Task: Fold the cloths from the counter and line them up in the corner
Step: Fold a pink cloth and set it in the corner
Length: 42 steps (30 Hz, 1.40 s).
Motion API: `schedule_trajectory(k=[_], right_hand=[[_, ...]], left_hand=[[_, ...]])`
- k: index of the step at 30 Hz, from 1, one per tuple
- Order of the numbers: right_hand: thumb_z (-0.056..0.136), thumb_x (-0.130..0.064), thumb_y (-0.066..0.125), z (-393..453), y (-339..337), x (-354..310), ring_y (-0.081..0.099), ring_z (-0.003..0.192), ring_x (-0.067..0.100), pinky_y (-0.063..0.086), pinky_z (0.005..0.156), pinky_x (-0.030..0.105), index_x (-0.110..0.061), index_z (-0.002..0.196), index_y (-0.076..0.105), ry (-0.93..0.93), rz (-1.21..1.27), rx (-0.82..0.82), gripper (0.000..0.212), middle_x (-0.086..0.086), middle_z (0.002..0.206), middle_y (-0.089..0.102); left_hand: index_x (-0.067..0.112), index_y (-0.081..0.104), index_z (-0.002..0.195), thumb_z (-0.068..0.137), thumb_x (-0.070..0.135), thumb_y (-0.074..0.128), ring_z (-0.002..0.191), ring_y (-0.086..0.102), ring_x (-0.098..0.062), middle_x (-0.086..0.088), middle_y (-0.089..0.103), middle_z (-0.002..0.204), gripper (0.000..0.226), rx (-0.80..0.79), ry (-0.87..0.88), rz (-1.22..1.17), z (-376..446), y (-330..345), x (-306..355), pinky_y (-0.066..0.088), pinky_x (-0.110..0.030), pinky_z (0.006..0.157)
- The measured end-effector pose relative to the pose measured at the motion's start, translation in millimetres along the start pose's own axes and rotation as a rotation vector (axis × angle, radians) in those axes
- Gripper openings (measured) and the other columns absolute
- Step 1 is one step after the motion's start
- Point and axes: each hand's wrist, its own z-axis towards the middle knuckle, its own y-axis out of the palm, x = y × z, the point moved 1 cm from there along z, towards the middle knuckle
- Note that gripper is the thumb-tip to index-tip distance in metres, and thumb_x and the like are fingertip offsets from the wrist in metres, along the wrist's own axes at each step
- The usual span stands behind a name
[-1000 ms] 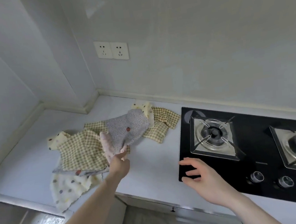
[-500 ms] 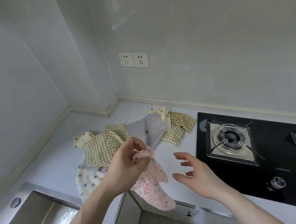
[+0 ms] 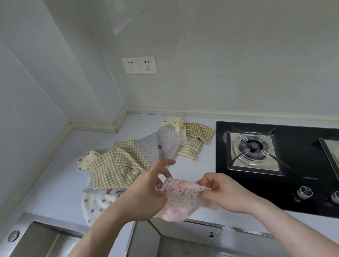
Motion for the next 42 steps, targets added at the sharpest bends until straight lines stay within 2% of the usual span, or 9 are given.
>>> schedule_trajectory(k=[4, 8, 14, 19, 22, 27, 33, 37, 42], right_hand=[[0.081, -0.029, 0.075, -4, -16, 6, 0.041, 0.059, 0.004, 0.033, 0.059, 0.026, -0.024, 0.069, 0.050, -0.031, -0.116, 0.030, 0.028, -0.015, 0.062, 0.048], [0.080, -0.025, 0.075, -6, -36, 18, 0.039, 0.058, 0.007, 0.035, 0.057, 0.027, -0.029, 0.068, 0.047, -0.049, -0.094, 0.012, 0.031, -0.014, 0.060, 0.045], [0.088, -0.029, 0.077, 30, -61, 61, 0.040, 0.054, 0.012, 0.034, 0.053, 0.021, -0.038, 0.113, 0.059, -0.052, -0.037, -0.027, 0.032, -0.008, 0.061, 0.056], [0.086, -0.031, 0.073, 85, -57, 129, 0.057, 0.060, 0.011, 0.046, 0.063, 0.031, -0.048, 0.114, 0.058, -0.046, -0.197, 0.092, 0.036, 0.004, 0.087, 0.075], [0.087, -0.028, 0.070, 113, -50, 173, 0.066, 0.075, 0.001, 0.053, 0.075, 0.026, -0.046, 0.117, 0.057, -0.077, -0.316, 0.161, 0.038, -0.009, 0.089, 0.073], [0.089, -0.024, 0.063, 140, -39, 223, 0.061, 0.089, -0.002, 0.041, 0.066, 0.015, -0.046, 0.121, 0.055, -0.161, -0.449, 0.209, 0.040, -0.023, 0.092, 0.067], [0.085, -0.031, 0.067, 150, -45, 228, 0.061, 0.091, -0.004, 0.046, 0.072, 0.017, -0.042, 0.130, 0.055, -0.257, -0.558, 0.252, 0.048, -0.023, 0.104, 0.068], [0.082, -0.040, 0.070, 141, -49, 216, 0.062, 0.107, 0.006, 0.053, 0.092, 0.029, -0.041, 0.129, 0.063, -0.226, -0.616, 0.254, 0.048, -0.015, 0.118, 0.067], [0.083, -0.028, 0.071, 109, -51, 198, 0.069, 0.092, 0.008, 0.057, 0.080, 0.032, -0.033, 0.111, 0.072, -0.239, -0.584, 0.347, 0.029, -0.013, 0.099, 0.073]], left_hand=[[0.039, 0.063, 0.118, 0.085, 0.008, 0.060, 0.074, 0.059, 0.001, 0.020, 0.064, 0.100, 0.046, -0.047, -0.040, 0.050, 17, 12, -3, 0.043, -0.013, 0.063], [0.024, 0.069, 0.092, 0.079, 0.008, 0.065, 0.063, 0.053, -0.008, 0.014, 0.064, 0.076, 0.021, -0.145, -0.018, -0.132, 36, 23, -7, 0.042, -0.028, 0.057], [0.005, 0.062, 0.084, 0.081, 0.023, 0.072, 0.074, 0.054, -0.020, -0.004, 0.055, 0.077, 0.021, -0.223, -0.042, -0.400, 91, 58, -40, 0.041, -0.032, 0.066], [0.013, 0.063, 0.083, 0.094, 0.028, 0.072, 0.072, 0.054, -0.012, 0.004, 0.056, 0.076, 0.020, -0.054, -0.133, -0.337, 147, 111, -95, 0.042, -0.032, 0.068], [0.024, 0.068, 0.085, 0.093, 0.032, 0.072, 0.069, 0.059, -0.006, 0.012, 0.063, 0.075, 0.012, 0.061, -0.142, -0.182, 174, 146, -131, 0.047, -0.029, 0.067], [0.027, 0.069, 0.088, 0.091, 0.025, 0.071, 0.072, 0.063, -0.004, 0.013, 0.070, 0.081, 0.004, 0.191, -0.084, -0.045, 196, 184, -170, 0.051, -0.025, 0.066], [0.028, 0.071, 0.098, 0.093, 0.018, 0.068, 0.079, 0.070, -0.008, 0.009, 0.073, 0.088, 0.011, 0.284, 0.029, -0.039, 202, 195, -176, 0.055, -0.024, 0.068], [0.026, 0.072, 0.093, 0.095, 0.016, 0.069, 0.067, 0.066, -0.018, -0.005, 0.072, 0.080, 0.010, 0.385, 0.153, -0.051, 194, 193, -156, 0.052, -0.030, 0.062], [0.022, 0.072, 0.089, 0.091, 0.024, 0.074, 0.058, 0.061, -0.005, 0.004, 0.072, 0.071, 0.004, 0.504, 0.200, 0.044, 174, 186, -122, 0.046, -0.014, 0.053]])
